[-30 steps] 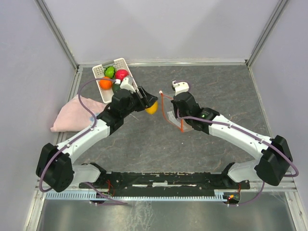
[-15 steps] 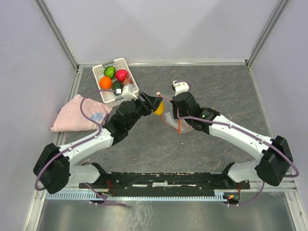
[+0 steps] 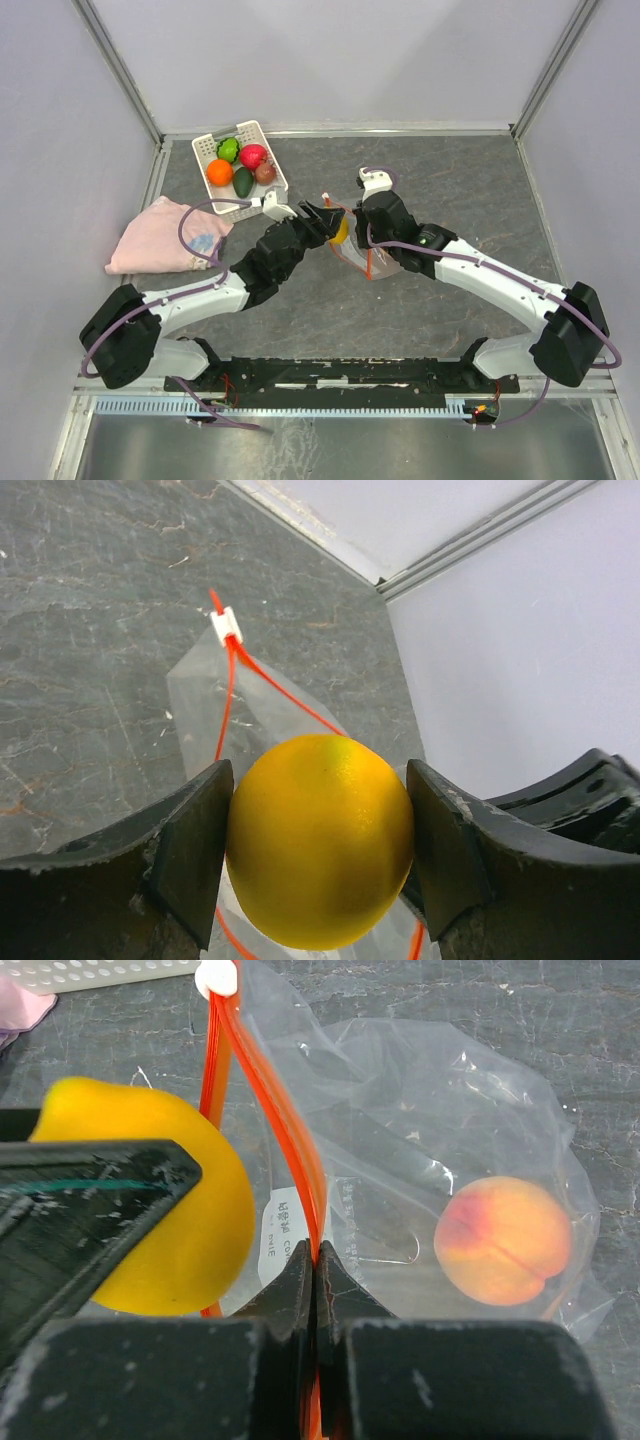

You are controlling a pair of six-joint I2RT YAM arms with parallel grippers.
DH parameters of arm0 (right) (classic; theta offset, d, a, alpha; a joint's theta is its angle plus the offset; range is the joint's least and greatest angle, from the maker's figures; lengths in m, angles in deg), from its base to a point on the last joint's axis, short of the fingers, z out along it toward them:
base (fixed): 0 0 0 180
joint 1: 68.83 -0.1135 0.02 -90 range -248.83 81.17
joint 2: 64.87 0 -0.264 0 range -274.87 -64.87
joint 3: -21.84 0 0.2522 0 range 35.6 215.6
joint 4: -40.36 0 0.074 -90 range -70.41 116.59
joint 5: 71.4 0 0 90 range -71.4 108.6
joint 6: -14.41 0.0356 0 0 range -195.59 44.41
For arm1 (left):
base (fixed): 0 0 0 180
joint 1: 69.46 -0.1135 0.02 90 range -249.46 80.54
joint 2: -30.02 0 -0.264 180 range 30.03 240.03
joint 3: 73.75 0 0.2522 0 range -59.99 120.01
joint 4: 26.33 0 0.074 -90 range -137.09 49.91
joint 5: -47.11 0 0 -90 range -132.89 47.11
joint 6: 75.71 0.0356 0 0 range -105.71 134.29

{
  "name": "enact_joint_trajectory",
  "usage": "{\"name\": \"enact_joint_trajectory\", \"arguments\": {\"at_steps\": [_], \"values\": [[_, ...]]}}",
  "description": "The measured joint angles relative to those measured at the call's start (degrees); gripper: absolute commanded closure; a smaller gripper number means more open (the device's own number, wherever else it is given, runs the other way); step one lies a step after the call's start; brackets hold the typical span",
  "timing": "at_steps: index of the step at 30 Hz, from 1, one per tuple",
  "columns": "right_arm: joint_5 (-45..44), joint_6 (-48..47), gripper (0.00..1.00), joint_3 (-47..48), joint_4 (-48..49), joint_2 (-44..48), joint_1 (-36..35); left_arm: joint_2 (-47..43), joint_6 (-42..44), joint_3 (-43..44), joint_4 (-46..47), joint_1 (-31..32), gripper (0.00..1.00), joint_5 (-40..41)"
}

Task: Place the food in the zip-top bag and seal the zipper
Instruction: Place the fake fruit in the zipper food storage bag.

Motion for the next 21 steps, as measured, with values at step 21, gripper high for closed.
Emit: {"name": "enact_joint_trajectory", "arguments": {"at_steps": [21], "values": [[0.0,0.1,0.98,0.0,0.2,1.4,0.0,4.6,2.0,0.9,-9.0,2.1,0.63,3.0]]}}
